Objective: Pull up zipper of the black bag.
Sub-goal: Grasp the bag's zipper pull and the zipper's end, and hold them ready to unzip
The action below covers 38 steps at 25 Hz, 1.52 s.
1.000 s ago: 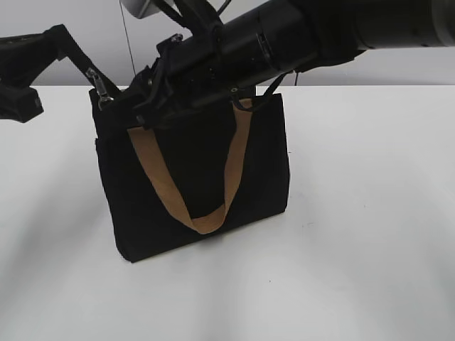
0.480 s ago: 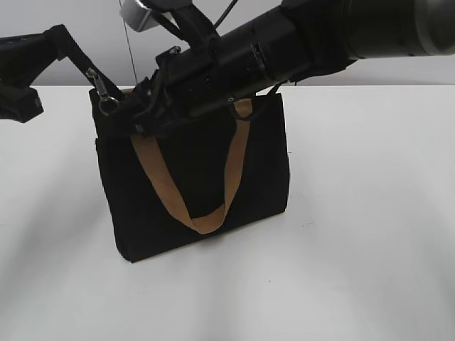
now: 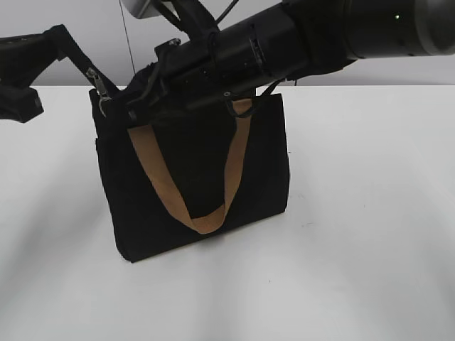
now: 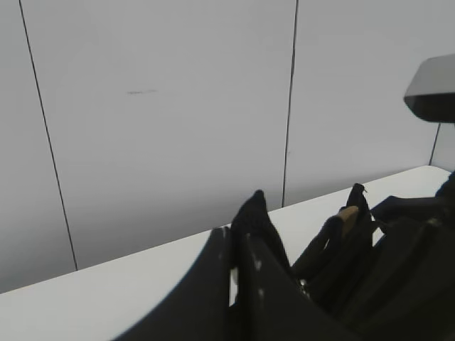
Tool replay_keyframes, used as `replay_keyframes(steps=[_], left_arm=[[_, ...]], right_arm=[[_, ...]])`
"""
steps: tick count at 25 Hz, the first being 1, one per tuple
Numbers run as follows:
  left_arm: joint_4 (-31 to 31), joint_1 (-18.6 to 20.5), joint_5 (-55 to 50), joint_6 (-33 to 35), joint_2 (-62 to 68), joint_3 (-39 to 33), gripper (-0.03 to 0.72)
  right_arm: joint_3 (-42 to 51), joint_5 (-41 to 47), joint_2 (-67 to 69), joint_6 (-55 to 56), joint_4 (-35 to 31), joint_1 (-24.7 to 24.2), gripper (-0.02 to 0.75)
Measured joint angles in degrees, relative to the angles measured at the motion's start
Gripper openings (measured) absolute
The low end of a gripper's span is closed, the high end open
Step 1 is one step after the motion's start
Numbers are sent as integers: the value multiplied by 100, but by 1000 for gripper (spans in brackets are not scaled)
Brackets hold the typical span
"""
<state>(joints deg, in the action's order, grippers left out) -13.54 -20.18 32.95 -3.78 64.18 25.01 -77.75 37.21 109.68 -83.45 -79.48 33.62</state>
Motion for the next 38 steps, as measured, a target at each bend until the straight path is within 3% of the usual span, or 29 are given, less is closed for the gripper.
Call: replay_keyframes(steps=[2,4,19,38], left_arm=[[0,0,-16,0,0,0,2],[0,0,-96,0,0,0,2],[5,0,-2608,0,-5,16,2],[0,0,-3165,0,-5,18,2]], right_arm=[[0,-66,0,4,-11,0,24],[0,-124,0,31,-24,0,-1],[0,15,0,686,46,-91,-1],[0,290,-76,907,477,-664,-1]])
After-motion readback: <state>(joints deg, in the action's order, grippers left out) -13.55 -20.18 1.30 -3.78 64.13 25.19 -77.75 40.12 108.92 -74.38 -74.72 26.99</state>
